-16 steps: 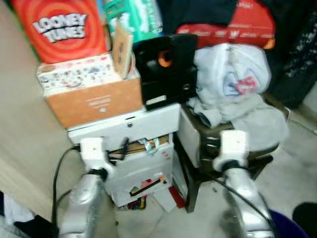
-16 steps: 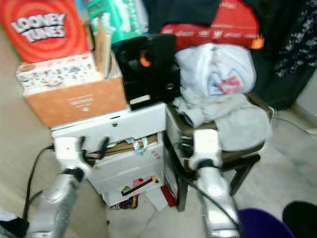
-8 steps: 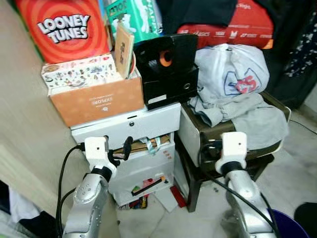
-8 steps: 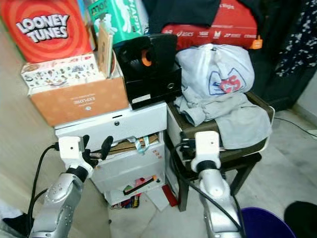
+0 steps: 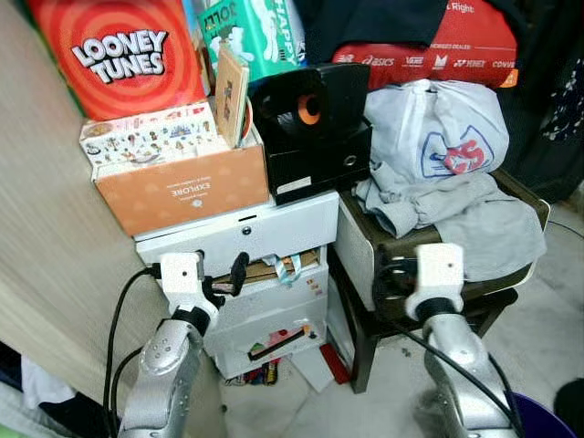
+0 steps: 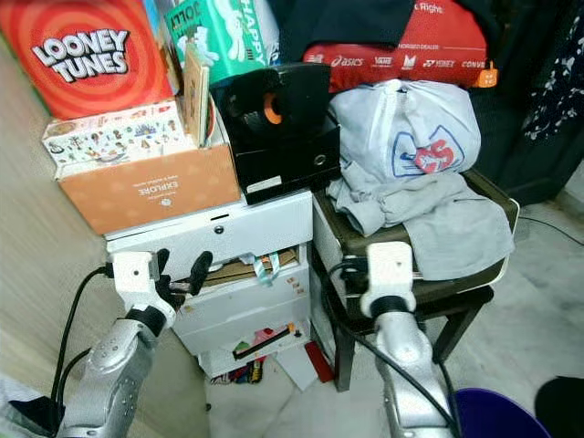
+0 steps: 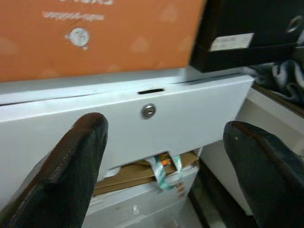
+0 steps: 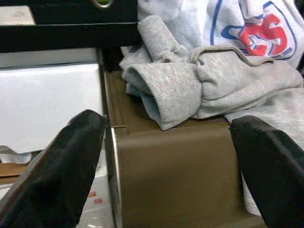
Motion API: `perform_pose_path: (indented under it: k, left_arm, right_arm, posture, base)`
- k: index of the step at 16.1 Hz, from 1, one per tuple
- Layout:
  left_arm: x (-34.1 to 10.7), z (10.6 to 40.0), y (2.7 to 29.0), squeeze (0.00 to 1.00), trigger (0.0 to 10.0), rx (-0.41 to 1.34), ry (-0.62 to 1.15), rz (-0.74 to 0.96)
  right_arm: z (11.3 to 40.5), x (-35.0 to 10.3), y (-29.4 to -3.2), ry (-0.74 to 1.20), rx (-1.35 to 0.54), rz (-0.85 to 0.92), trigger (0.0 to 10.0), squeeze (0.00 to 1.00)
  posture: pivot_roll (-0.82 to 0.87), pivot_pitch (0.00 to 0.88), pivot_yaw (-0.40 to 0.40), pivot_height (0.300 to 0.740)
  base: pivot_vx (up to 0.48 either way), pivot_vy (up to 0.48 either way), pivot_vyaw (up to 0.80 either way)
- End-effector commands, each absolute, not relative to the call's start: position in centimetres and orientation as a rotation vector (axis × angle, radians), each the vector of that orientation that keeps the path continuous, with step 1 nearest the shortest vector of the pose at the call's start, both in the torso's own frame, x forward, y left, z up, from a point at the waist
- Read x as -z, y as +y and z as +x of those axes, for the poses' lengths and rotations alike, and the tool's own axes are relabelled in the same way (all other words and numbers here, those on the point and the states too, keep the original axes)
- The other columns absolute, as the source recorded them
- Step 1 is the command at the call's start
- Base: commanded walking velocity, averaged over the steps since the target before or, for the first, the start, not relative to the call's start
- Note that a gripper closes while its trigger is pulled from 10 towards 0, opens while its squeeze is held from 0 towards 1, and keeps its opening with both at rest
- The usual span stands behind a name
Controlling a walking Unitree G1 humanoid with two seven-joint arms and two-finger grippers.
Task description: Clean up the room
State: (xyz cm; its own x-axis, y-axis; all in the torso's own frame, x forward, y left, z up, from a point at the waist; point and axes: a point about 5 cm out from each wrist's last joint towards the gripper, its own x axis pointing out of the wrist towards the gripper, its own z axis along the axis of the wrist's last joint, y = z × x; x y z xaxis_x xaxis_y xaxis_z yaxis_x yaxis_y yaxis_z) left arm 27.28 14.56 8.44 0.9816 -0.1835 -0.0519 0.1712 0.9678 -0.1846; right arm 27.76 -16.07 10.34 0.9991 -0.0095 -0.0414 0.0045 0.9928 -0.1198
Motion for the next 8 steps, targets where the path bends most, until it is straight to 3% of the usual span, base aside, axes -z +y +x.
perform_pose_path:
  k: [1,8]
  left_arm:
    - [-8.6,27.36,15.17,0.0,10.0,0.159,0.067,-0.165]
    - [-8.61,27.46,15.14,0.0,10.0,0.157,0.067,-0.169]
  right_arm:
    - [27.86,-10.56,-15.45,0.036,-0.014,-0.109,10.0,0.0]
    - [27.92,-10.49,-15.37,0.04,-0.015,-0.11,10.0,0.0]
  posture:
    - [-0.17,0.0,0.064,0.74]
    - [-0.17,0.0,0.064,0.74]
  base:
    - [0.0,-0.292,0.0]
    - [0.0,-0.325,0.0]
